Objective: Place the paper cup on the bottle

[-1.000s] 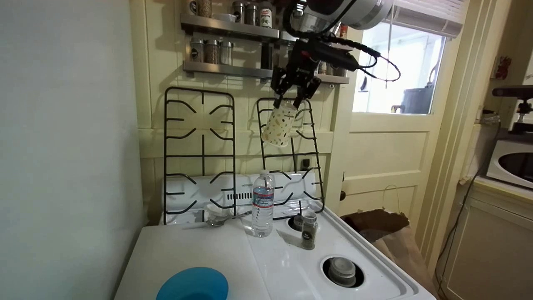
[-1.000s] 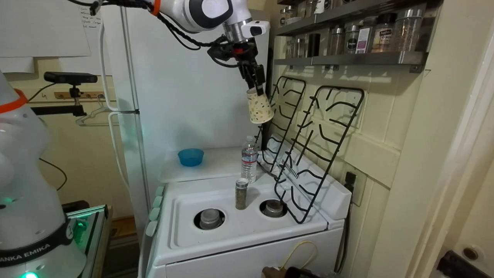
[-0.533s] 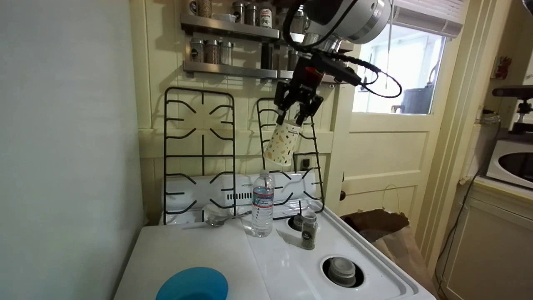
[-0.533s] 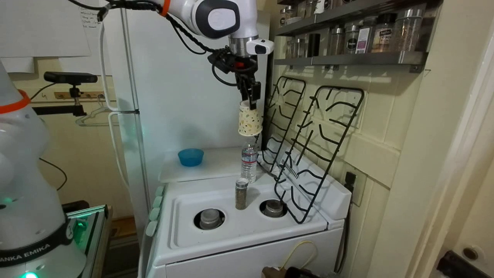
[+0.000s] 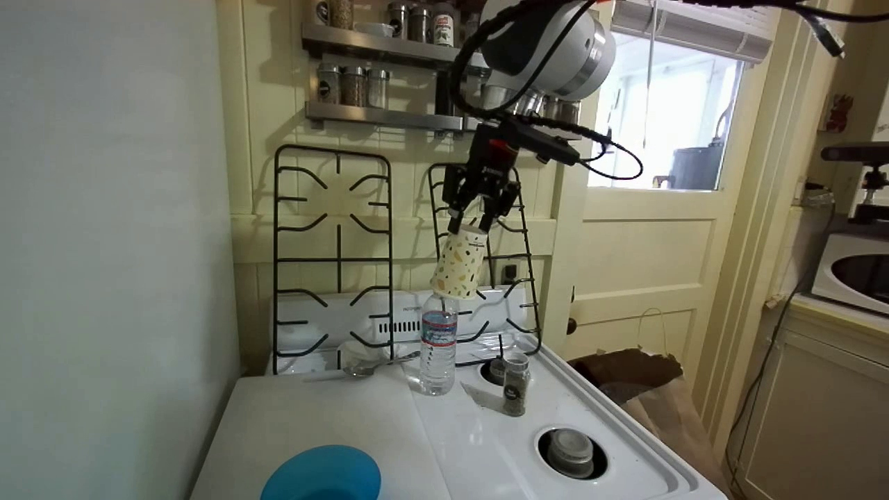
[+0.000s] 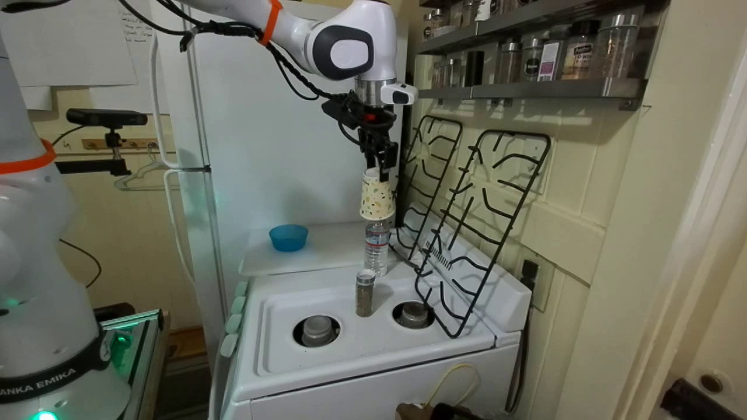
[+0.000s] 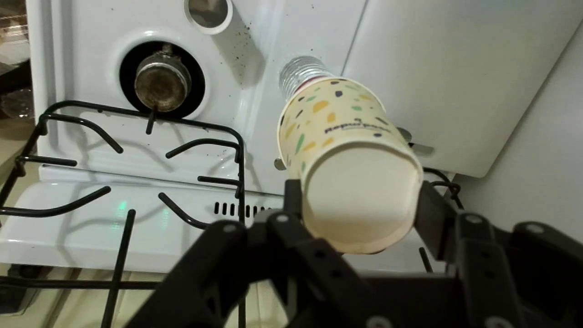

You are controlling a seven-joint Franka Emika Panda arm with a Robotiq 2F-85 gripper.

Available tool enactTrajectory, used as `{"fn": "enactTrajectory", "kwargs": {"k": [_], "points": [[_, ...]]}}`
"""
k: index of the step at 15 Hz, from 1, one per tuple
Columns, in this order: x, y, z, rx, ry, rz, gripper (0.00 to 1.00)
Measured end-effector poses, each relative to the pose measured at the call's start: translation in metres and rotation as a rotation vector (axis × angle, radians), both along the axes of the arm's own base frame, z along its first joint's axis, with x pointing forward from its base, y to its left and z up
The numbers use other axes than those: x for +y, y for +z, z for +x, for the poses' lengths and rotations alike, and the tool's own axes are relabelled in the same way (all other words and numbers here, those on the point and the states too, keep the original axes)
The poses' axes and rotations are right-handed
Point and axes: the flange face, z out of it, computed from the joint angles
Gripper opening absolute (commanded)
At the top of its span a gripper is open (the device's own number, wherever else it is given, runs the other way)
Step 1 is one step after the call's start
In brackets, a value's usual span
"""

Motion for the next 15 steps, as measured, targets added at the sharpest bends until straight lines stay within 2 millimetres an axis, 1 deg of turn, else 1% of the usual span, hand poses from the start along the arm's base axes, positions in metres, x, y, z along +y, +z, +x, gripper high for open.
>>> {"fn": "enactTrajectory", "kwargs": {"k": [4, 11, 12, 13, 14, 15], "points": [[0.006, -0.007, 0.011, 0.000, 0.042, -0.033, 0.37], [0.024, -0.032, 0.032, 0.051, 0.130, -0.042, 0.37], [0.027, -0.035, 0.034, 0.065, 0.144, -0.045, 0.84], [0.030, -0.037, 0.035, 0.078, 0.155, -0.047, 0.87], [0.031, -0.039, 0.035, 0.091, 0.164, -0.051, 0.94], [0.033, -0.040, 0.036, 0.103, 0.171, -0.057, 0.99]]}}
